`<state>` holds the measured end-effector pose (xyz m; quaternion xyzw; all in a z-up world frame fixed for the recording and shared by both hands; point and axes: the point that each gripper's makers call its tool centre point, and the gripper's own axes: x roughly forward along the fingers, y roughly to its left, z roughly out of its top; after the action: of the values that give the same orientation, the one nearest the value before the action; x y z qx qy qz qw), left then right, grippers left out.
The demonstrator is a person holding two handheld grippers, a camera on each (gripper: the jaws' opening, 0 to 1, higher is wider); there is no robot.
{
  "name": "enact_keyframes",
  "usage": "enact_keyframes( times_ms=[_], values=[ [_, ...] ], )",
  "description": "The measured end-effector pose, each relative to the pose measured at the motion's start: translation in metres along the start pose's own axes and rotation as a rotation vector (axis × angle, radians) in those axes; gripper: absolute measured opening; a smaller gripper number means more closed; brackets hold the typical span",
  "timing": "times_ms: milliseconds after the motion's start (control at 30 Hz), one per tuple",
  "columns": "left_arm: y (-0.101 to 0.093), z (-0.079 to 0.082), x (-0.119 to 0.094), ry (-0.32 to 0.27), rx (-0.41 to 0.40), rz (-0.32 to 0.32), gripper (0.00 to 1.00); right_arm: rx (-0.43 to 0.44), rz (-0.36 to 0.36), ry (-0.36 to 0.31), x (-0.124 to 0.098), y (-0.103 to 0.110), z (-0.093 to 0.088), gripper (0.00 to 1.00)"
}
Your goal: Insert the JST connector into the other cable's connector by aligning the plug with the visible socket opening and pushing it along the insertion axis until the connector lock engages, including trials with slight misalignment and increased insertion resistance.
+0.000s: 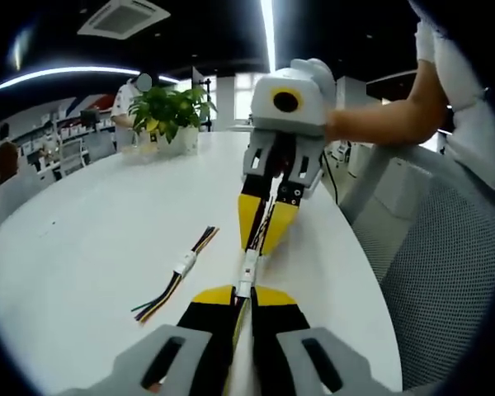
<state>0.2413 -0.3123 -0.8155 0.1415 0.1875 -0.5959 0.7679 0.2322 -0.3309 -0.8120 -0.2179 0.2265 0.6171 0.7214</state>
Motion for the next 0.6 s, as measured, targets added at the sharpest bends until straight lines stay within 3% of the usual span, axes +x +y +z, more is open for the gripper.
enact_keyframes(
  times_ms=[600],
  values=[
    [-0.0027,-0.0001,-0.0006,0.021,0.028,-0.009,0.00,-0.018,0.006,0.009,-0.0002,0.0026,0.0031,0.03]
  ],
)
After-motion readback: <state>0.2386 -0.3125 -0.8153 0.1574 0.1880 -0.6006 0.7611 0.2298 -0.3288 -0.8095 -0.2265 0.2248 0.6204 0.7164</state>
